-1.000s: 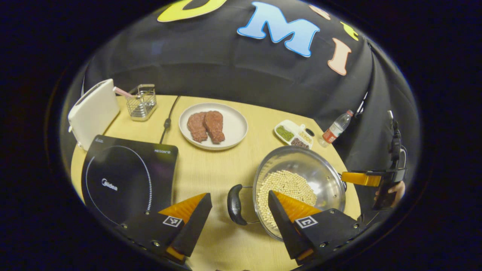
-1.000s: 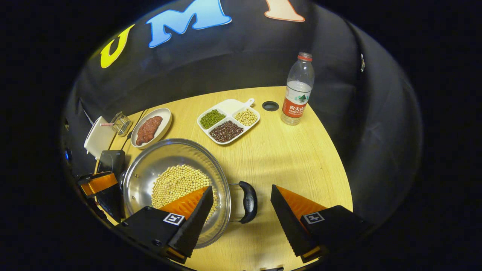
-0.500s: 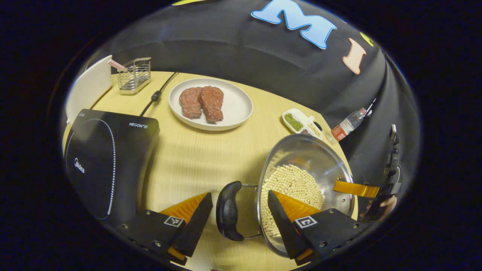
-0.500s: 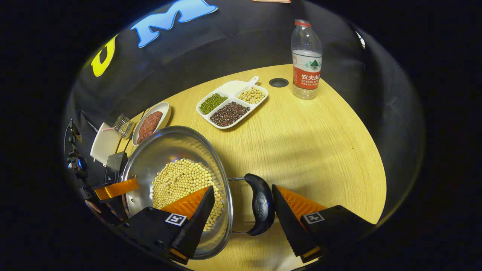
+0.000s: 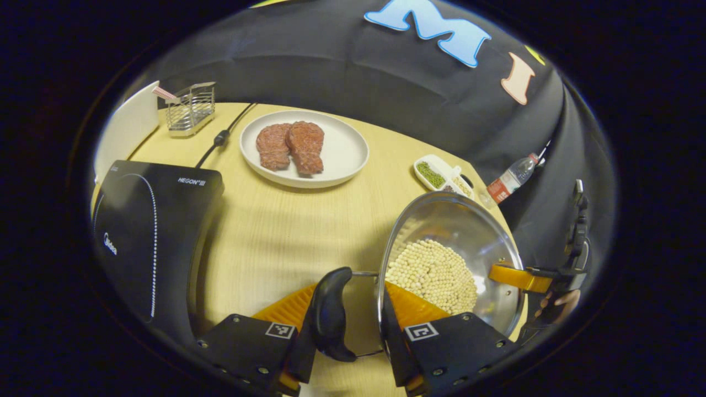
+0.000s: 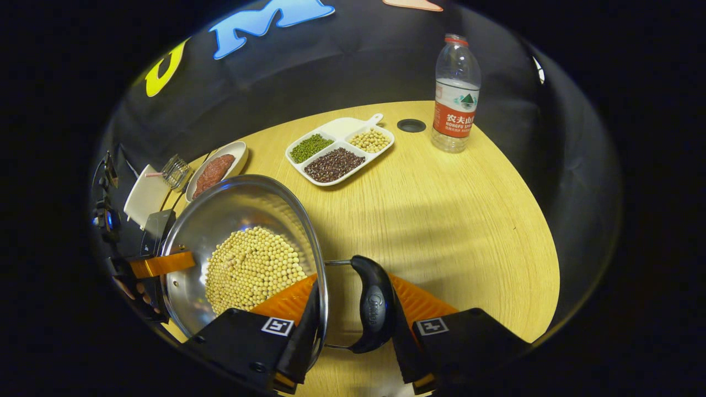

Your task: First push the handle of the pot to place it horizontally, then grasp the pot with both hands and set it on the induction cooktop.

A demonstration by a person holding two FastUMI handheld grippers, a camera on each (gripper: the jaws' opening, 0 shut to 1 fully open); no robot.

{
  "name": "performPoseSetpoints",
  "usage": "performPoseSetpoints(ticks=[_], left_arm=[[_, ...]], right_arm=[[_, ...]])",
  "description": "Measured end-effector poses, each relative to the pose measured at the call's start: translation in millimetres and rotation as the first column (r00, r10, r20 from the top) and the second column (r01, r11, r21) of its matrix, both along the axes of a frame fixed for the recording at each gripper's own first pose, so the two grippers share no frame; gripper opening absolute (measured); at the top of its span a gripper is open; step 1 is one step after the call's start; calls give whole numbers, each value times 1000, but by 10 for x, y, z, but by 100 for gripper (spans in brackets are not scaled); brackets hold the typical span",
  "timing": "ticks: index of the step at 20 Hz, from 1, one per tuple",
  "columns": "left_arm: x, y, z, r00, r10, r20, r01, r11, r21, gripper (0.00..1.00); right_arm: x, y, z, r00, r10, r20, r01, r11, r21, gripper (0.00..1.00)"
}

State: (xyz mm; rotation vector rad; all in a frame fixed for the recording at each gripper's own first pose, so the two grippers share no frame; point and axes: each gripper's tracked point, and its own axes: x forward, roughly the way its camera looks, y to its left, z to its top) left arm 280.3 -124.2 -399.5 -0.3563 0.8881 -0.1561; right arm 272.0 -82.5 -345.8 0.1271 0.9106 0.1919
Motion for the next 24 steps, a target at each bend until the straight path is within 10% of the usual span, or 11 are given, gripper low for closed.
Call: performPoseSetpoints(ticks=[13, 24], left_arm=[[-45, 3, 37, 1000, 12, -16, -12, 1000, -18, 49], [-830, 209, 614, 1000, -8, 13, 8, 1000, -28, 48]], right_arm=[[-111, 62, -39, 999, -22, -49, 25, 998, 64, 55], [-1021, 182, 570, 999, -44, -12, 44, 999, 28, 51]])
